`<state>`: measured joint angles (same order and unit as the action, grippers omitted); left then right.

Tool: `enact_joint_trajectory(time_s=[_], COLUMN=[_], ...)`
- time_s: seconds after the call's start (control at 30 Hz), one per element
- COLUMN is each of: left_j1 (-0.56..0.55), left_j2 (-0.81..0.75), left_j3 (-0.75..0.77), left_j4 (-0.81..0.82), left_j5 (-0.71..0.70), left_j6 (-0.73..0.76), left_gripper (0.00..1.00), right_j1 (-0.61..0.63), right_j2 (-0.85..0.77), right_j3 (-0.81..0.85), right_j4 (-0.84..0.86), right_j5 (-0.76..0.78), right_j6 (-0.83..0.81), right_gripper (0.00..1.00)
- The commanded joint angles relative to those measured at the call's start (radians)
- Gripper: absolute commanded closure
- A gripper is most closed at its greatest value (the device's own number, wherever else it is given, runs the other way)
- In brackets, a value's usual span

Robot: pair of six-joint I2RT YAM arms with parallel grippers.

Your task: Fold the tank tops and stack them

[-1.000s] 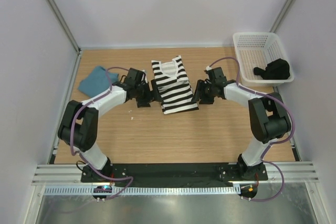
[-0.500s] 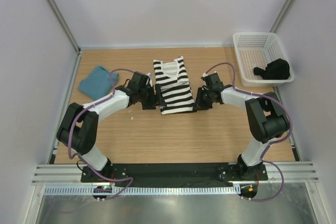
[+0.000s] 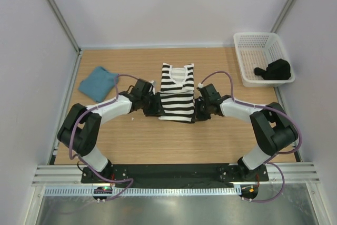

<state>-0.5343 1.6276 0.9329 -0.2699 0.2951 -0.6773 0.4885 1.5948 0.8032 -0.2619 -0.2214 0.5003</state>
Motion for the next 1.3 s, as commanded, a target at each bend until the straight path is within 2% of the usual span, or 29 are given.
enact_joint_trajectory(time_s=[0.0,0.13,0.33,0.4,0.43,0.5,0.67,0.77,0.9,1.07,1.27], left_j1=[-0.004,-0.006,-0.009,-0.009,-0.009,-0.016,-0.036,-0.058,-0.072,-0.073,-0.075], left_j2=[0.011,0.000,-0.006,0.009,0.015,0.018,-0.017,-0.057,-0.104,-0.109,-0.114], left_j3=[-0.005,-0.026,-0.092,-0.104,-0.120,-0.144,-0.224,-0.243,-0.275,-0.279,-0.286], left_j4=[0.050,0.057,0.083,0.098,0.104,0.127,0.155,0.156,0.155,0.156,0.158], left_j5=[0.002,0.013,0.013,0.019,0.025,0.026,0.004,0.010,0.015,0.041,0.049], left_j6=[-0.005,-0.021,-0.028,-0.033,-0.034,-0.045,-0.050,-0.039,-0.031,-0.016,-0.010], left_gripper=[0.58,0.72,0.79,0.86,0.96,1.00,1.00,1.00,1.00,1.00,1.00], right_j1=[0.007,0.007,0.007,0.009,0.010,0.012,0.035,0.061,0.070,0.070,0.056], right_j2=[-0.021,-0.016,-0.015,-0.019,-0.025,-0.045,-0.116,-0.189,-0.272,-0.257,-0.067], right_j3=[-0.013,-0.012,-0.018,-0.022,-0.030,-0.041,-0.091,-0.102,-0.067,0.066,0.238], right_j4=[-0.007,-0.008,-0.005,-0.008,-0.010,-0.023,-0.054,-0.094,-0.181,-0.215,-0.226], right_j5=[0.036,0.042,0.039,0.037,0.039,0.042,0.066,0.102,0.160,0.204,0.301], right_j6=[0.012,0.014,0.018,0.020,0.024,0.029,0.060,0.070,0.060,0.006,-0.058], right_gripper=[0.92,0.92,0.94,0.95,0.95,0.96,0.95,0.91,0.57,0.52,0.55])
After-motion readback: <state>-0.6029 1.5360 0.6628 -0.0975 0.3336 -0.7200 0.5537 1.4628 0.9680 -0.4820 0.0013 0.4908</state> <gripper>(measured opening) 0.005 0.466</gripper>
